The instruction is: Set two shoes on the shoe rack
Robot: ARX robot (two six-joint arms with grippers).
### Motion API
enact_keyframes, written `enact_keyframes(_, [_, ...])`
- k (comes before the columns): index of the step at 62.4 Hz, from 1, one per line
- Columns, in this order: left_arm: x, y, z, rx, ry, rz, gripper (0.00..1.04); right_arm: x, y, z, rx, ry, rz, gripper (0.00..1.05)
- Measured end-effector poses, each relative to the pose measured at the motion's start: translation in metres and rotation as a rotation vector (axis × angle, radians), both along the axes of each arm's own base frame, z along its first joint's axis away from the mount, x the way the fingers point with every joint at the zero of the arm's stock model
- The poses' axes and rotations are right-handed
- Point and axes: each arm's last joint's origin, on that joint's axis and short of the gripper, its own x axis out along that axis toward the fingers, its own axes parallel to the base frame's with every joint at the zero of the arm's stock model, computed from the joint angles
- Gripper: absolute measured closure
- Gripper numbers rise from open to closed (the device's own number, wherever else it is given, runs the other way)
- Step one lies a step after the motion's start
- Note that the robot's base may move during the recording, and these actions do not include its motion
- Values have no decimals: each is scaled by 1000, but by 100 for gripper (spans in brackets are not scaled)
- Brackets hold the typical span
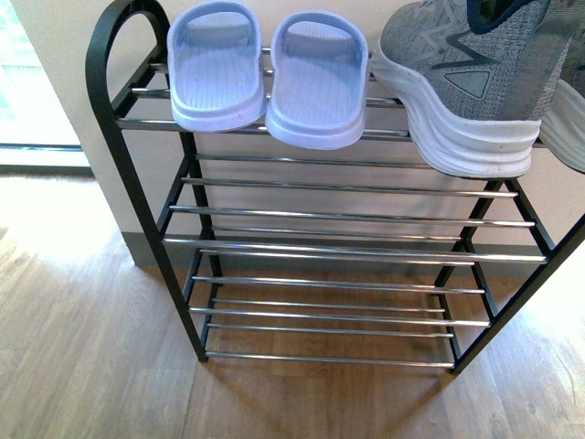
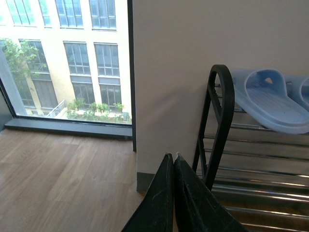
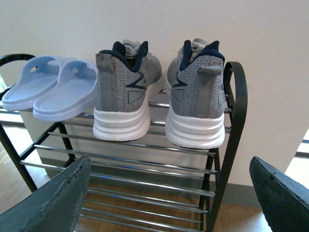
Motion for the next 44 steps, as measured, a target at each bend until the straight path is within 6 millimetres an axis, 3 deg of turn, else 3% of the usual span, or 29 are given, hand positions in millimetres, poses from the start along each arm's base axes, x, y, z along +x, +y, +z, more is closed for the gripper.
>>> enact_keyframes(13, [0, 0, 0, 0, 0, 0, 102, 0, 0, 0, 0, 0, 0, 9])
enact_keyframes(25, [0, 0, 0, 0, 0, 0, 66, 0, 0, 0, 0, 0, 0, 9])
enact_keyframes(33, [0, 0, 0, 0, 0, 0, 36, 0, 0, 0, 0, 0, 0, 9])
enact_keyframes(42, [0, 0, 0, 0, 0, 0, 9, 0, 0, 0, 0, 0, 0, 9])
enact_keyframes(44, [0, 0, 0, 2, 0, 0, 8, 0, 0, 0, 0, 0, 0, 9])
